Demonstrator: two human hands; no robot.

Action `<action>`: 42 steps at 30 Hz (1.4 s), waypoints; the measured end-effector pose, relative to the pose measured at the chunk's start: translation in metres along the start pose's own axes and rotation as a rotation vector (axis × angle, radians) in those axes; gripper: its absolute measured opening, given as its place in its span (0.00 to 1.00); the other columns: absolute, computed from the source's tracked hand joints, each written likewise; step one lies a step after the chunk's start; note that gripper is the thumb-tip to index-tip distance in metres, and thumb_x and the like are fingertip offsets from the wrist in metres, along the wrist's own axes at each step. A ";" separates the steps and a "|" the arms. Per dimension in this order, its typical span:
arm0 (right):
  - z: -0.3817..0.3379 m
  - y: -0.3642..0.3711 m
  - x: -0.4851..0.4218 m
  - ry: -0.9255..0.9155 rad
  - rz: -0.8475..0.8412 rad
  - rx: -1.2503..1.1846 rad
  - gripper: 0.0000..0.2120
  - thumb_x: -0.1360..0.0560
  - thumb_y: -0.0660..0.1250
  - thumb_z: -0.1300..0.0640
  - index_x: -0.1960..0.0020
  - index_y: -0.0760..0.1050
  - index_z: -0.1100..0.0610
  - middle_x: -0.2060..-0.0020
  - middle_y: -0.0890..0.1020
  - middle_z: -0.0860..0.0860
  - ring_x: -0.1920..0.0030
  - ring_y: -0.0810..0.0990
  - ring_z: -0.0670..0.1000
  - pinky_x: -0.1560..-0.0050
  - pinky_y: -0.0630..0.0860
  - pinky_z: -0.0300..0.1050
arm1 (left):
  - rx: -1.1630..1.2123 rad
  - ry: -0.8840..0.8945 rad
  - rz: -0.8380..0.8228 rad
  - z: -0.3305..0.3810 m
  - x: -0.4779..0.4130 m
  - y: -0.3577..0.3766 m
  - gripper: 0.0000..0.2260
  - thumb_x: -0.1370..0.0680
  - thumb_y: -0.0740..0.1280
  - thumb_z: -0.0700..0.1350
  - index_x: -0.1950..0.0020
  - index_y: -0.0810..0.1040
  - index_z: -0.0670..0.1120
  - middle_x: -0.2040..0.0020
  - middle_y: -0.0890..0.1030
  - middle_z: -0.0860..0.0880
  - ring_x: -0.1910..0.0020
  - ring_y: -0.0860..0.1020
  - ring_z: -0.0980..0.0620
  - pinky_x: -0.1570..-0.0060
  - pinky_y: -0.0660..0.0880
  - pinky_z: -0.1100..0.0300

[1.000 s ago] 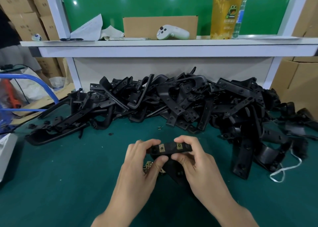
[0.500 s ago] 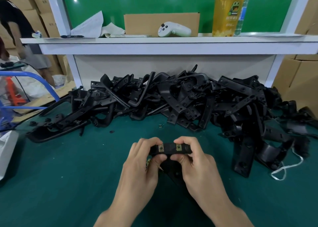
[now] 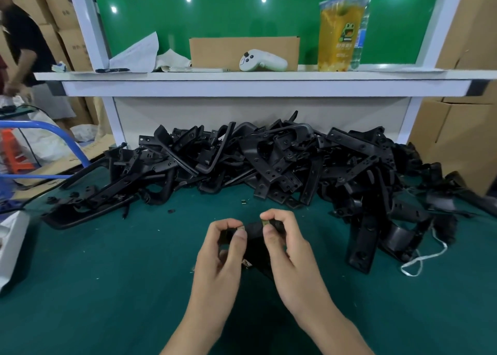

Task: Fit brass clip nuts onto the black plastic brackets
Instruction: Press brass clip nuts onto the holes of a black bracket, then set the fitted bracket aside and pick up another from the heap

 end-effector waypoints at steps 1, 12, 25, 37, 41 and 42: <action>-0.003 0.003 0.001 0.026 0.027 -0.028 0.08 0.16 0.57 0.49 0.42 0.71 0.37 0.67 0.75 0.53 0.67 0.72 0.55 0.66 0.70 0.47 | 0.035 -0.030 0.023 0.002 0.002 0.003 0.09 0.17 0.64 0.44 0.51 0.78 0.59 0.57 0.82 0.55 0.62 0.78 0.60 0.61 0.74 0.69; -0.032 -0.011 0.028 0.093 0.145 0.130 0.11 0.17 0.55 0.53 0.44 0.66 0.35 0.67 0.79 0.42 0.67 0.75 0.45 0.66 0.67 0.40 | 0.092 -0.194 0.038 0.024 0.037 0.027 0.11 0.15 0.59 0.46 0.50 0.78 0.58 0.53 0.83 0.60 0.55 0.80 0.63 0.57 0.73 0.69; -0.067 -0.166 0.085 0.263 0.777 0.025 0.20 0.18 0.58 0.56 0.28 0.61 0.52 0.33 0.61 0.50 0.46 0.72 0.36 0.52 0.68 0.28 | 0.251 -0.136 -0.492 0.096 0.118 0.173 0.08 0.15 0.60 0.40 0.46 0.78 0.47 0.69 0.79 0.60 0.69 0.75 0.65 0.68 0.71 0.72; -0.107 -0.331 0.181 0.264 1.333 0.703 0.24 0.21 0.59 0.60 0.25 0.64 0.54 0.22 0.57 0.59 0.20 0.50 0.59 0.21 0.42 0.59 | 0.525 -0.493 -1.124 0.140 0.230 0.321 0.22 0.16 0.50 0.27 0.58 0.76 0.44 0.70 0.77 0.56 0.77 0.74 0.69 0.71 0.70 0.77; -0.089 -0.289 0.149 0.242 1.070 0.654 0.22 0.19 0.58 0.58 0.26 0.62 0.52 0.22 0.57 0.56 0.21 0.51 0.57 0.24 0.55 0.61 | 0.102 -0.178 -0.947 0.117 0.187 0.289 0.09 0.17 0.60 0.35 0.47 0.79 0.41 0.59 0.85 0.57 0.61 0.80 0.67 0.60 0.75 0.72; -0.082 -0.270 0.136 0.237 0.987 0.625 0.22 0.19 0.58 0.58 0.25 0.62 0.52 0.22 0.56 0.55 0.21 0.51 0.56 0.24 0.56 0.60 | 0.074 -0.131 -0.899 0.100 0.168 0.268 0.09 0.18 0.61 0.41 0.40 0.77 0.44 0.52 0.84 0.59 0.55 0.79 0.68 0.53 0.75 0.69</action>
Point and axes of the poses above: each hand's wrist, its own x-axis away from the middle knuckle, its own y-axis out of the palm, z = x × y, the point moved 2 cm from there along -x, towards the middle knuckle
